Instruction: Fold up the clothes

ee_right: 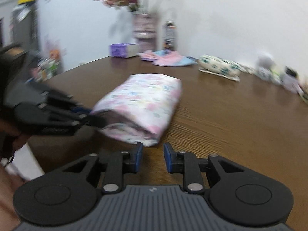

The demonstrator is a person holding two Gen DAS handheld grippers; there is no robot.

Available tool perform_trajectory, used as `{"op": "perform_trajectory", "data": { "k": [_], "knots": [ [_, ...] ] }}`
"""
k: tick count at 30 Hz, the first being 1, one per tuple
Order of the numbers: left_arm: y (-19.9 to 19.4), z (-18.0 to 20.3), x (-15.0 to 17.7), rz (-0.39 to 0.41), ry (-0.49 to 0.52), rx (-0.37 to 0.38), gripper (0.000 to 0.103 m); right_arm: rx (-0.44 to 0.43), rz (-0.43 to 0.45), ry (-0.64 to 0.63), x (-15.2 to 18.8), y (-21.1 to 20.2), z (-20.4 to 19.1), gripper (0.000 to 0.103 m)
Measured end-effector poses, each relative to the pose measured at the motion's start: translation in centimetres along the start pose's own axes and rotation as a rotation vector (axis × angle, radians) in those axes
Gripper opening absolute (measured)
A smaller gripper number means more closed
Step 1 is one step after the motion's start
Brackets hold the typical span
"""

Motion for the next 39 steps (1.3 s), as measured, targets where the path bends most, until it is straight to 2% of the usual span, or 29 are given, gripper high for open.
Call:
{"op": "perform_trajectory", "data": {
  "k": [2, 3, 4, 5, 7, 8, 10, 20, 30, 34, 39],
  "knots": [
    [0.0, -0.1, 0.1, 0.006, -0.009, -0.008, 0.017, -0.007, -0.002, 0.05, -0.6, 1.0, 0.3, 0.024],
    [0.0, -0.1, 0.1, 0.01, -0.012, -0.013, 0.013, -0.014, -0.003, 0.068, -1.0, 1.6, 0.4, 0.024],
    [0.0, -0.2, 0.2, 0.013, -0.015, -0.017, 0.002, -0.012, -0.009, 0.08, -1.3, 2.2, 0.3, 0.024],
    [0.0, -0.2, 0.3, 0.016, -0.018, -0.021, 0.002, -0.011, -0.014, 0.091, -1.5, 2.9, 0.2, 0.024],
    [-0.1, -0.4, 0.6, 0.023, -0.029, -0.027, 0.002, -0.018, -0.023, 0.129, -1.6, 3.6, 0.3, 0.014],
    [-0.1, -0.4, 0.7, 0.025, -0.035, -0.029, 0.001, -0.022, -0.027, 0.147, -1.6, 4.0, 0.3, 0.002],
    [0.0, -0.6, 0.9, 0.023, -0.047, -0.029, 0.001, -0.014, -0.032, 0.169, -1.6, 4.4, 0.2, 0.001],
    [-0.3, -0.7, 1.4, 0.015, -0.066, -0.025, 0.002, 0.04, -0.036, 0.151, -1.3, 4.5, -0.6, 0.001],
    [-1.4, 0.1, 1.6, 0.03, -0.003, -0.067, 0.001, 0.052, -0.035, 0.141, -1.3, 4.6, -0.9, 0.001],
    [-1.4, 0.1, 1.7, 0.023, -0.004, -0.06, 0.001, 0.061, -0.034, 0.136, -1.3, 4.6, -1.1, 0.001],
    [-1.5, -0.1, 1.4, 0.032, -0.016, -0.052, 0.013, 0.055, -0.031, 0.126, -1.2, 4.5, -1.2, 0.006]
  ]
}}
Point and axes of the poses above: each gripper's, at about its wrist camera, not at the fingertips, and y roughly the way its jaws point, z to its right, x to its underside, the point moved 4 cm from there along y, roughly the way its jaws point, and after that the axes turned 11 degrees about -z, right-handed, at the moved point
